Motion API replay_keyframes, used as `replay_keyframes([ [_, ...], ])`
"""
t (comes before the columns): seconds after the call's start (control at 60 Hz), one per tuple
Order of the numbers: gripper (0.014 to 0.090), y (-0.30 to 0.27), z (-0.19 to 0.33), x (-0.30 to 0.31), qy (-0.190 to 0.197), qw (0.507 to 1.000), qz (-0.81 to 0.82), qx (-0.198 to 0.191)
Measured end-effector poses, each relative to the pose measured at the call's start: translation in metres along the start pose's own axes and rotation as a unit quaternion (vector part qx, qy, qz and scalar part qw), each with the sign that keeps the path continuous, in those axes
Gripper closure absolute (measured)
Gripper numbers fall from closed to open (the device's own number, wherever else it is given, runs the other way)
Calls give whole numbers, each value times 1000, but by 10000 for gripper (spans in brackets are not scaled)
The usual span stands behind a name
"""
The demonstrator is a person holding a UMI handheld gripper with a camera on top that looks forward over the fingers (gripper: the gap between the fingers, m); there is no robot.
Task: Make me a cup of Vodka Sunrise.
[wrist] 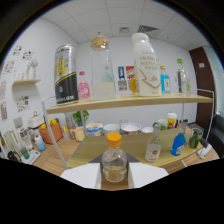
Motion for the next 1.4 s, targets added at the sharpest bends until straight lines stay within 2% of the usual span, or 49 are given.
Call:
replay_keyframes([
  [0.15, 690, 63, -8, 6, 8, 999, 19, -39],
  [0.35, 691, 135, 12, 17, 29, 995, 11, -97],
  [0.667, 690, 190, 34, 23, 42, 986, -1, -160],
  [0.817, 683, 206, 35, 22, 40, 983, -5, -179],
  [1.033, 672, 206, 31, 18, 26, 984, -9, -175],
  [1.15, 525, 201, 27, 17, 22, 986, -23, -165],
  [1.3, 218, 176, 7, 13, 19, 987, -18, -155],
  [1.333, 188, 166, 0, 10, 17, 989, -12, -149],
  [1.4, 183, 141, -17, 7, 16, 991, -4, -130],
])
